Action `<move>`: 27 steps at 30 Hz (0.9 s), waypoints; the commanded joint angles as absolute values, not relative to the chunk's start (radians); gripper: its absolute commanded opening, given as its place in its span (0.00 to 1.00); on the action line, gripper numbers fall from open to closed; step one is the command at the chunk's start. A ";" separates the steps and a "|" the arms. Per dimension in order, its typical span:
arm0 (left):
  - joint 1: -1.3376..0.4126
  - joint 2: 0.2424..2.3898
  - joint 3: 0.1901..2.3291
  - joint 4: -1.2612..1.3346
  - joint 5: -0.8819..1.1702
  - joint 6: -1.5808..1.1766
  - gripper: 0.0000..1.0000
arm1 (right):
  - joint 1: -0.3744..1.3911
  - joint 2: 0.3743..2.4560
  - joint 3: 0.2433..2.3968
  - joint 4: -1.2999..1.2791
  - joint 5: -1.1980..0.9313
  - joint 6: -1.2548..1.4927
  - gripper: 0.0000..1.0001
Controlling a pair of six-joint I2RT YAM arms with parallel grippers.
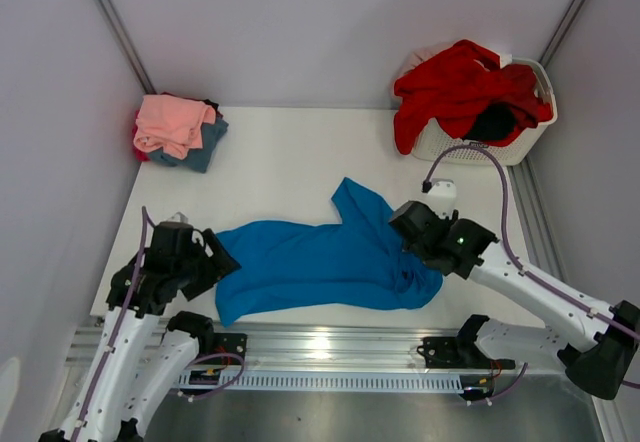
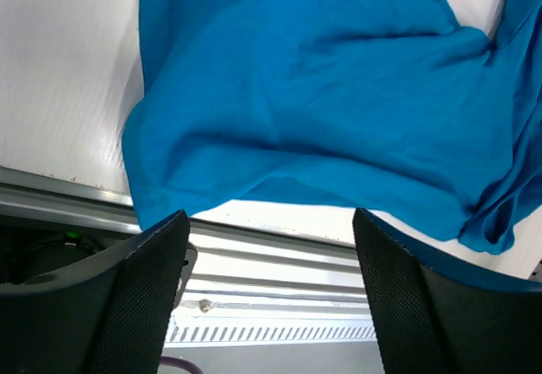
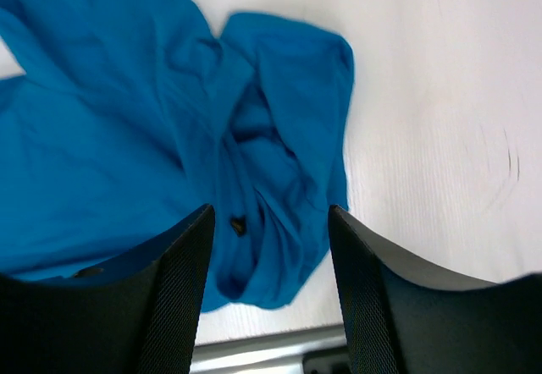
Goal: Fold and stack the t-shirts
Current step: Flatten out the tshirt
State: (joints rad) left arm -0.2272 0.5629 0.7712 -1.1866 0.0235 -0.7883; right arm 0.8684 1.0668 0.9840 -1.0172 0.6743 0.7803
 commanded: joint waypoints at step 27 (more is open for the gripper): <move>-0.003 1.031 0.845 -0.868 0.035 -0.822 0.84 | 0.611 1.915 1.482 -0.459 0.443 0.394 0.59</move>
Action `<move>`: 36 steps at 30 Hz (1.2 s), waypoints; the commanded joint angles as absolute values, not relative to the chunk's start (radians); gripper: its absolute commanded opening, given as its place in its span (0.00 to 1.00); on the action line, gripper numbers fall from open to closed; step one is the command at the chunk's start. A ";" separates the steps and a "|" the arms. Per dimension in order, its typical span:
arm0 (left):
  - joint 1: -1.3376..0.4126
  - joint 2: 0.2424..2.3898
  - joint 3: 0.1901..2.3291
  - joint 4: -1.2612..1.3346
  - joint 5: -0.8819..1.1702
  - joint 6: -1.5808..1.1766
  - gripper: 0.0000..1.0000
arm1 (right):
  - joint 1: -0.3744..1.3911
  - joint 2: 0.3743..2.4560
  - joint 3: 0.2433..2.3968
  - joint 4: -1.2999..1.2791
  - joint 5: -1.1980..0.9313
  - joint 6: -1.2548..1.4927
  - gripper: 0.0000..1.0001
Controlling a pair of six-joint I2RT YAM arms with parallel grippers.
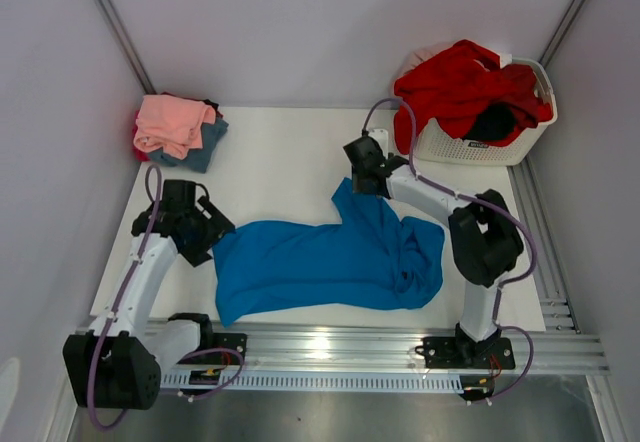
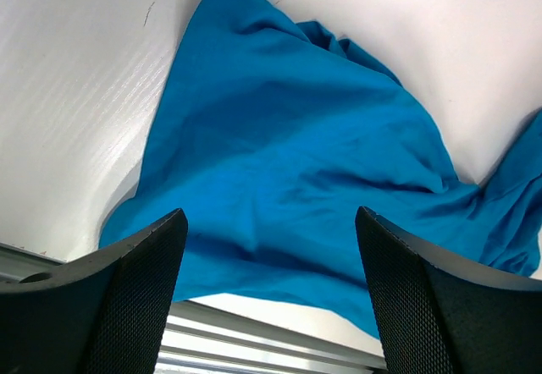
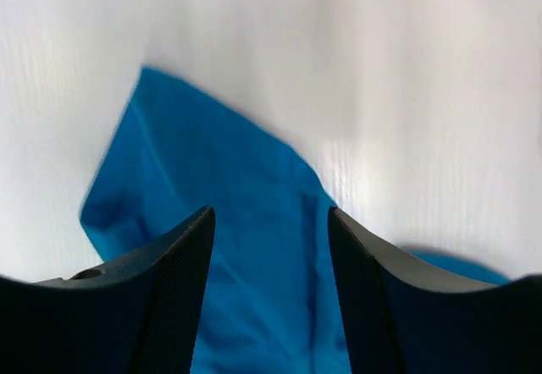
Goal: Fold and stack the t-shirts
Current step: Flatten out the tshirt
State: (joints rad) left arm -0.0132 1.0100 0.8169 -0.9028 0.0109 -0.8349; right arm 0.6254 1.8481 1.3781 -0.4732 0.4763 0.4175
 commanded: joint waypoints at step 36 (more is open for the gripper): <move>0.130 1.628 0.891 -0.773 0.262 -0.818 0.01 | 0.584 1.959 1.440 -0.365 0.301 0.402 0.58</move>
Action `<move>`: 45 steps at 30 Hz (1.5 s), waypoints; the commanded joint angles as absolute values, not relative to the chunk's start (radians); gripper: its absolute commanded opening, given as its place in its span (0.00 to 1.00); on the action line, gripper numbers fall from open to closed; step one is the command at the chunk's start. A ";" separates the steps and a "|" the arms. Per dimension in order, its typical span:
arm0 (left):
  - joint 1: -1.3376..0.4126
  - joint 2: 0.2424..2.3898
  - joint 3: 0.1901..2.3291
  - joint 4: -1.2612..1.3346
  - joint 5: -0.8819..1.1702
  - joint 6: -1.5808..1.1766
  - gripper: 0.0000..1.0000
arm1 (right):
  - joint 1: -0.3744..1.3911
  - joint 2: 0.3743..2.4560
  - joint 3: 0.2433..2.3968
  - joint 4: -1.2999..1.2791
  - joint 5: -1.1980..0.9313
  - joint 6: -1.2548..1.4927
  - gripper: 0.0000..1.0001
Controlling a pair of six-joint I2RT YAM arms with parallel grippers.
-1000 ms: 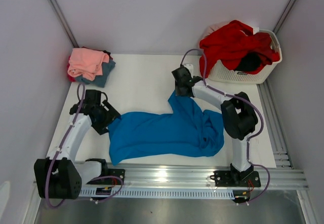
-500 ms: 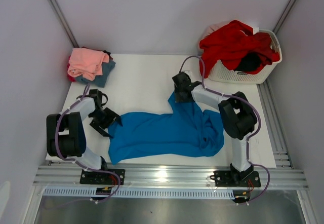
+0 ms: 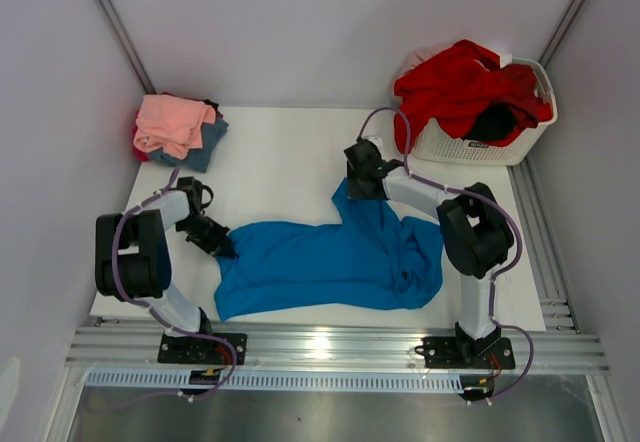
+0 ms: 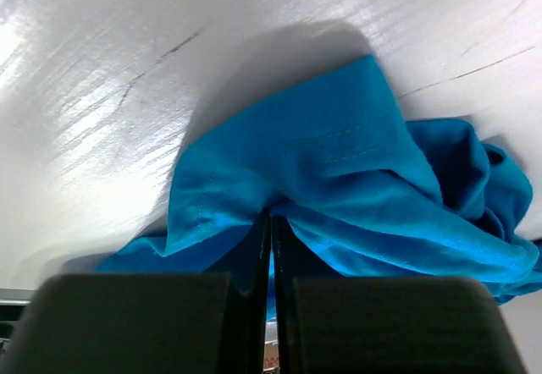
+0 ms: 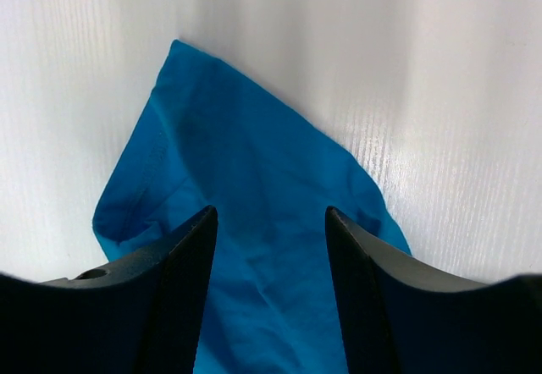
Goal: Fold and stack the t-shirts
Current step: Flatten out the tshirt
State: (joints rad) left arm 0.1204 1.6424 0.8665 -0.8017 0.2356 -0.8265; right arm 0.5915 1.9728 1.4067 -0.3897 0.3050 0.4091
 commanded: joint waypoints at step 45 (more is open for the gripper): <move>0.129 1.241 1.166 -0.992 -0.047 -0.712 0.00 | 0.589 1.788 1.677 -0.476 0.669 0.154 0.00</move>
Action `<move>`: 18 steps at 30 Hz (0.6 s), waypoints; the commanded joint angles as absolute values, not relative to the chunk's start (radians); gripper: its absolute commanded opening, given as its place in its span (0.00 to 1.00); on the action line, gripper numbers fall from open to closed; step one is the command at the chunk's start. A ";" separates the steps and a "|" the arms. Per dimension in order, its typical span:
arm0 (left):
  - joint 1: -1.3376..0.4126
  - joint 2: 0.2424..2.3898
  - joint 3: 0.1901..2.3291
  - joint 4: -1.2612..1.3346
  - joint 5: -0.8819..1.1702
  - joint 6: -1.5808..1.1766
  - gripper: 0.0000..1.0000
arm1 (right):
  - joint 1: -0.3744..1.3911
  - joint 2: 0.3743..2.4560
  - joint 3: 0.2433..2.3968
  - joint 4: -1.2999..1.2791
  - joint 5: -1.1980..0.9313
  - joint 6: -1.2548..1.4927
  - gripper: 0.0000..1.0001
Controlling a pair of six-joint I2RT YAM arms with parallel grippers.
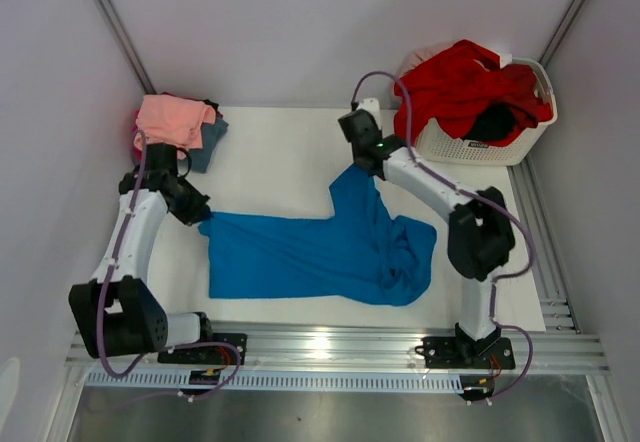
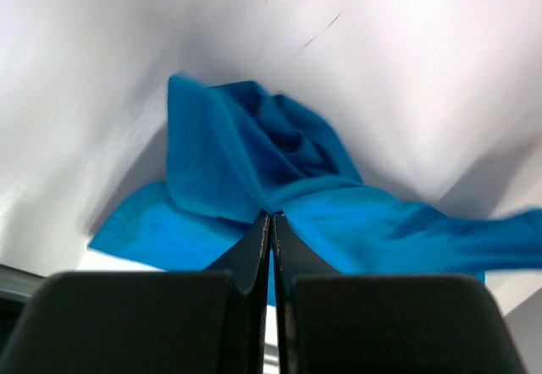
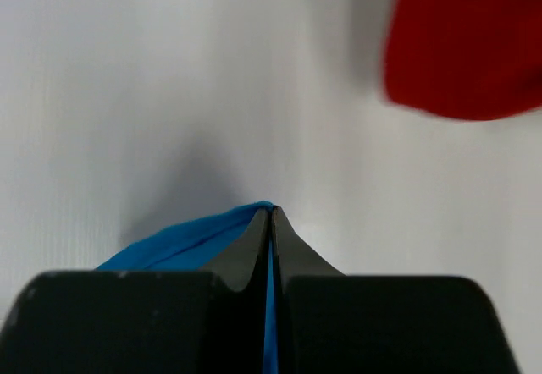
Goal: Fold and stack the t-shirts
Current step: Flatten out the tshirt
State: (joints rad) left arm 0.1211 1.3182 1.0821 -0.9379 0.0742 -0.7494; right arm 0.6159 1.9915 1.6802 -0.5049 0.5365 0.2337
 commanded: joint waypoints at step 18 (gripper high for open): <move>0.121 0.885 1.250 -1.060 -0.179 -0.666 0.00 | 0.548 1.213 1.549 -0.463 0.835 0.029 0.00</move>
